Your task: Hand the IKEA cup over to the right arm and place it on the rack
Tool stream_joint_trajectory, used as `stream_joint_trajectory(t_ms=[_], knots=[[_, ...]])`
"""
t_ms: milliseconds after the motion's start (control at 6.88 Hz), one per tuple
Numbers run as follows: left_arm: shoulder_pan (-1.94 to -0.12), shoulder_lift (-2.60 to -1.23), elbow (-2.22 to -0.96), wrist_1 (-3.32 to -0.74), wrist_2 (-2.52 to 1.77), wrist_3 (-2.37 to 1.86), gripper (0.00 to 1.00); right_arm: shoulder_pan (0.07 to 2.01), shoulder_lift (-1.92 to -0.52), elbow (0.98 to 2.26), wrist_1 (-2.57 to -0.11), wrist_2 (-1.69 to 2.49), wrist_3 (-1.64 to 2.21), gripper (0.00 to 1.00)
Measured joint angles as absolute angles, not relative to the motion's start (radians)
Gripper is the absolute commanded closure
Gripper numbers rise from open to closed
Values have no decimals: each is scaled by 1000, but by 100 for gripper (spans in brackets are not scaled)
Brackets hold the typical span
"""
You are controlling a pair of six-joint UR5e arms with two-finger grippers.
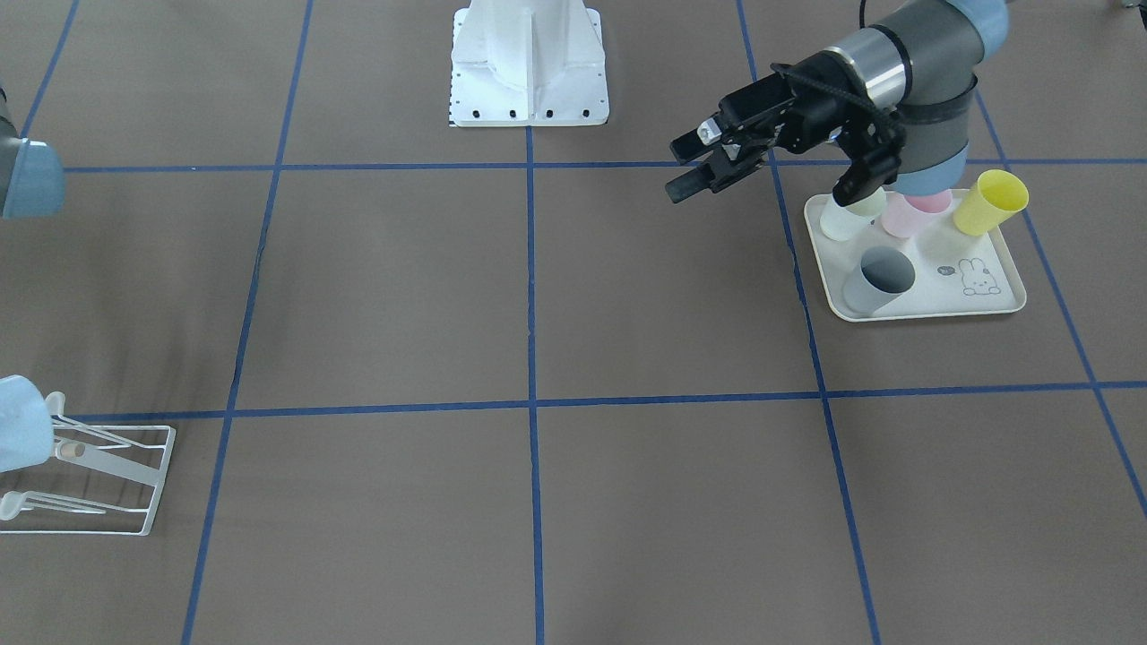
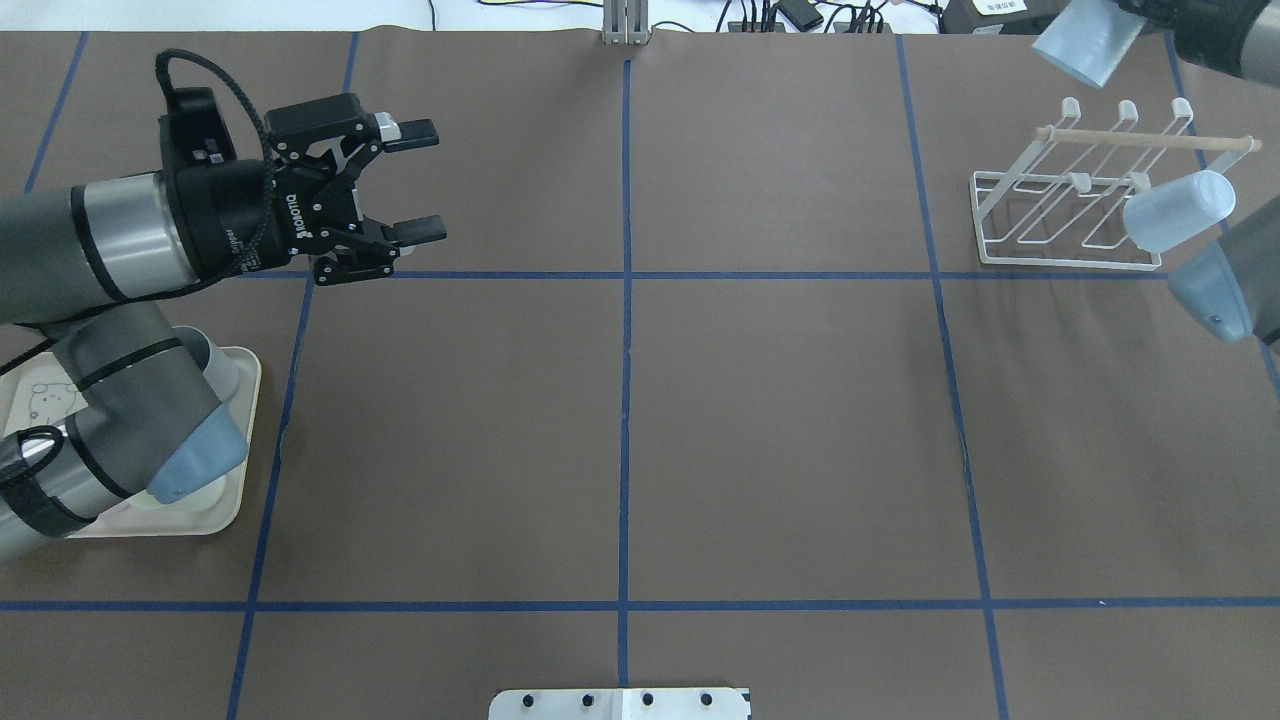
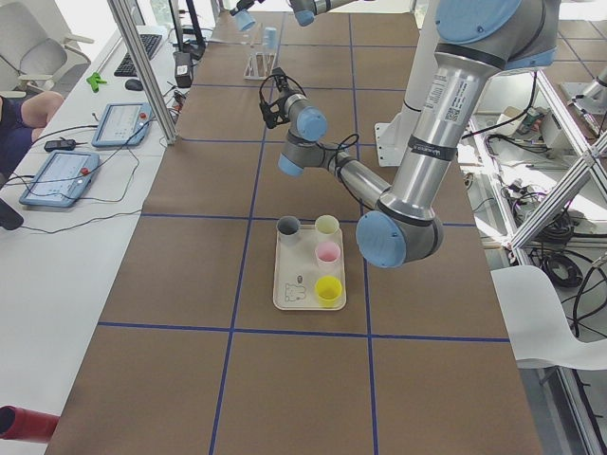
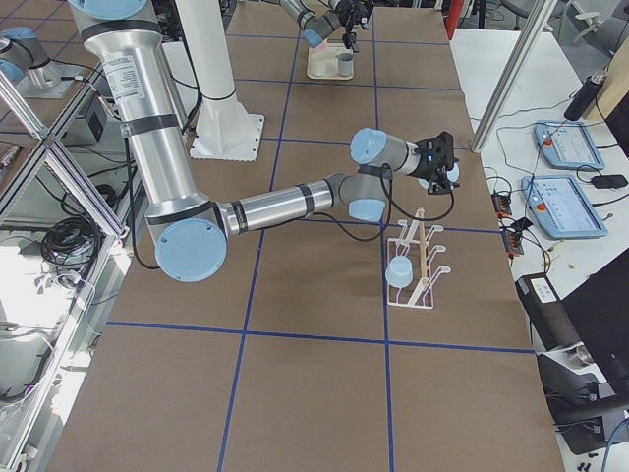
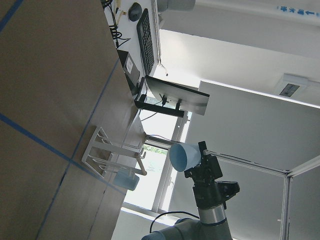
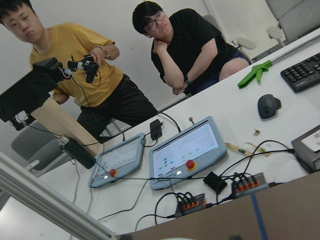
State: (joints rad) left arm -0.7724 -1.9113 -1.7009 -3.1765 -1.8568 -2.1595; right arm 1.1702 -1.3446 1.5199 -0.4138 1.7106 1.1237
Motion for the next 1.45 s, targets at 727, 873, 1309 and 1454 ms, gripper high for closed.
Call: stream_joint_trajectory(t_ms=[727, 873, 1309, 1454], knots=[[-825, -1863, -1728, -3152, -1940, -2125, 0, 1280, -1378, 1321, -313, 1632, 796, 100], [-824, -1854, -1729, -3153, -1941, -2125, 0, 1274, -1353, 1275, -282, 1598, 792, 100], [-823, -1846, -1728, -3153, -1944, -2125, 0, 1202, -1332, 1243, -265, 1386, 789, 100], [-822, -1846, -1728, -3154, -1944, -2125, 0, 1178, -1332, 1238, -264, 1339, 789, 100]])
